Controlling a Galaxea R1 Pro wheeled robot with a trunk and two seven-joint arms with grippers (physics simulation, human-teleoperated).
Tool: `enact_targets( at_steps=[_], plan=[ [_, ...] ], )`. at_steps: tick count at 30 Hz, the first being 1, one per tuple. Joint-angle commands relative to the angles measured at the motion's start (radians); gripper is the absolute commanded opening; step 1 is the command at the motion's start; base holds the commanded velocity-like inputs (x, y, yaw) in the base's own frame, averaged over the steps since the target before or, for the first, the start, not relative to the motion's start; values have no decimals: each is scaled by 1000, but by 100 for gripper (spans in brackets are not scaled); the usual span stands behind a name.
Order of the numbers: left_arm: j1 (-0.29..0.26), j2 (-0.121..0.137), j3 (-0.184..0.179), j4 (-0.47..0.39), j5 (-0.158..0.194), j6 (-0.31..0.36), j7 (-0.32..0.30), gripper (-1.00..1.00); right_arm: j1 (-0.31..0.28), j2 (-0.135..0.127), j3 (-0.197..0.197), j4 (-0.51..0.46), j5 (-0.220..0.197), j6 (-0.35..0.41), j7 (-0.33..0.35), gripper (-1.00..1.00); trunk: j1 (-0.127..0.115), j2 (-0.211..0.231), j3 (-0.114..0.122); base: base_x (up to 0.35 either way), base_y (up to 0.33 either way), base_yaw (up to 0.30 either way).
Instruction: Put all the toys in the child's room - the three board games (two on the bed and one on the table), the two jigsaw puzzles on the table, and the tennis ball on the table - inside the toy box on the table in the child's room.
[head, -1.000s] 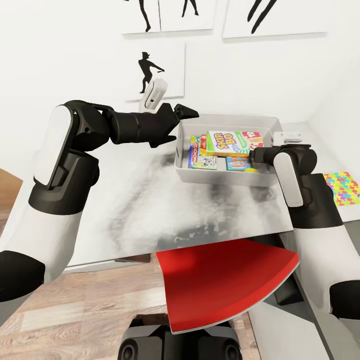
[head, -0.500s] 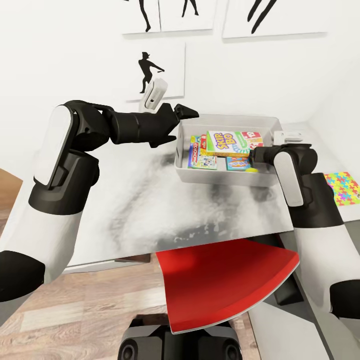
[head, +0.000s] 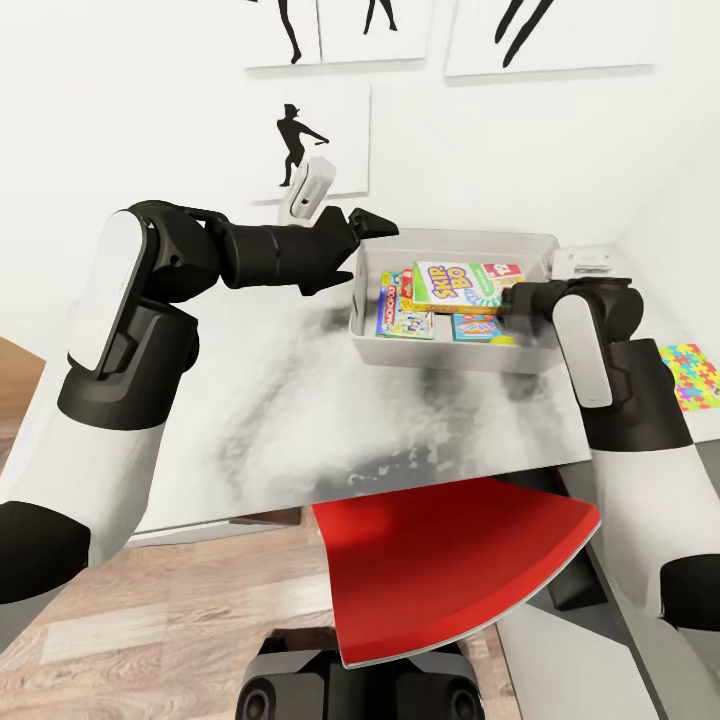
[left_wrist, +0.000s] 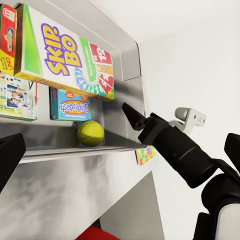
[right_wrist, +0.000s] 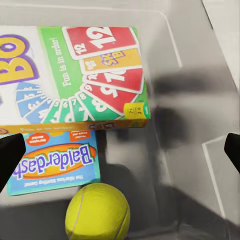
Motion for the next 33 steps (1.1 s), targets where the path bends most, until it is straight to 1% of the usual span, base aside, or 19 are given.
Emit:
enact_targets(
  at_steps=[1,8,12,18,20,22,23,26,27,29,31,32,33],
  plan=[
    [-1,0,0,-1,8,-1,9,100,-2,-2,2,-8,-10,3,-10,100,1,-2,-1,0,0,0],
    [-1,0,0,-1,8,-1,9,100,-2,-9,0,-63,-11,3,-8,100,1,-2,-1,0,0,0],
    [-1,1,-1,-1,8,-1,9,100,3,-15,-8,-115,-12,3,-5,100,1,-2,-1,0,0,0],
    [0,1,-1,-1,8,-1,9,100,8,-22,-14,-150,-12,3,2,100,1,-2,-1,0,0,0],
    [0,-1,-2,-1,8,-1,9,100,10,-31,-18,-158,-13,3,10,100,1,-2,-1,0,0,0],
    [0,-3,-2,-1,8,-1,9,100,13,-41,-31,-163,-14,3,29,100,1,-2,-1,0,0,0],
    [0,-3,-2,-1,8,-1,9,100,13,-41,-31,-163,-14,3,29,100,1,-2,-1,0,0,0],
    [0,-4,-2,-1,7,-1,9,100,17,-51,-75,-168,-15,3,90,100,1,-2,-1,0,0,0],
    [0,-4,-2,-1,7,-1,9,100,17,-51,-75,-168,-15,3,90,100,1,-2,-1,0,0,0],
    [0,-5,-2,-1,7,-1,9,100,19,-55,-109,-170,-16,3,154,100,1,-2,-1,0,0,0],
    [0,-6,-2,-1,7,-1,9,100,21,-59,-138,-171,-16,3,232,100,1,-2,-1,0,0,0],
    [0,-6,-2,-1,7,-1,9,100,21,-59,-138,-171,-16,3,232,100,1,-2,-1,0,0,0],
    [0,-6,-2,-1,7,-1,9,100,22,-62,-150,-171,-16,3,274,100,1,-2,-1,0,0,0]
  ],
)
